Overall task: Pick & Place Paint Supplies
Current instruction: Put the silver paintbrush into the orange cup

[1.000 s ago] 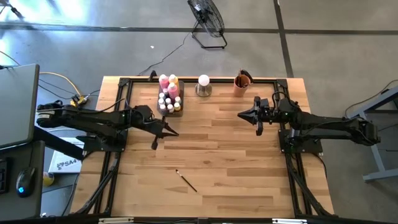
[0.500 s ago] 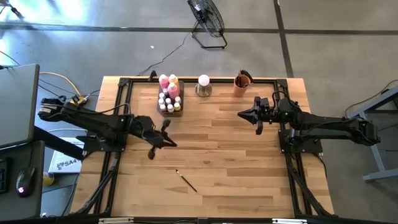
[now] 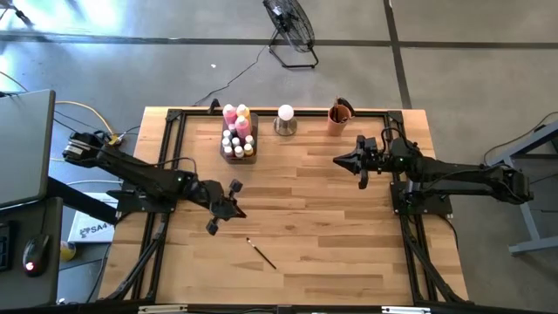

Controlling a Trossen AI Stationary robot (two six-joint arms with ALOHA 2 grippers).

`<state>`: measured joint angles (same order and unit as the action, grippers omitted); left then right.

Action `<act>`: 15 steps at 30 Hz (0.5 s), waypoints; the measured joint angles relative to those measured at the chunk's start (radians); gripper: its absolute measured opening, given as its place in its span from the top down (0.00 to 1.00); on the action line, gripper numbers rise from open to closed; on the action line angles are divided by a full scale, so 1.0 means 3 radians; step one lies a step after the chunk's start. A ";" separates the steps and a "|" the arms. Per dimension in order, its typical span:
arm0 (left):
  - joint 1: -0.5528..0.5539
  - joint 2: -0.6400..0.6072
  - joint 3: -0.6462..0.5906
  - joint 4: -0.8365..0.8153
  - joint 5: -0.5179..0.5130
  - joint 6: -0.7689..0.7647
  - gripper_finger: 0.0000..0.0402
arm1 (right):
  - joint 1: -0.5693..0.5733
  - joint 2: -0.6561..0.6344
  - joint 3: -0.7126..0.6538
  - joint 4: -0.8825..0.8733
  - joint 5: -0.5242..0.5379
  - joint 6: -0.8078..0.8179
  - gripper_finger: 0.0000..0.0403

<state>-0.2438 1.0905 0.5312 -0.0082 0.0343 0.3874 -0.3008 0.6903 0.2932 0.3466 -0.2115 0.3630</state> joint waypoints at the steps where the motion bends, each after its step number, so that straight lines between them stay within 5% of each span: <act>1: -0.0017 0.0059 0.0002 0.0055 -0.0033 0.0001 0.97 | 0.0000 0.0000 0.0000 0.0000 0.0000 0.0000 1.00; 6: -0.0026 0.0321 0.0003 0.0073 -0.0022 -0.0024 0.93 | 0.0000 0.0001 0.0000 0.0000 0.0000 0.0026 1.00; 15: -0.0089 0.0607 0.0320 -0.0057 0.0001 -0.0287 0.68 | 0.0000 0.0087 0.0001 0.0001 0.0000 0.0034 1.00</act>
<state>-0.2704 1.2726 0.6273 -0.0251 0.0345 0.3014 -0.3008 0.7164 0.2935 0.3468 -0.2115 0.3733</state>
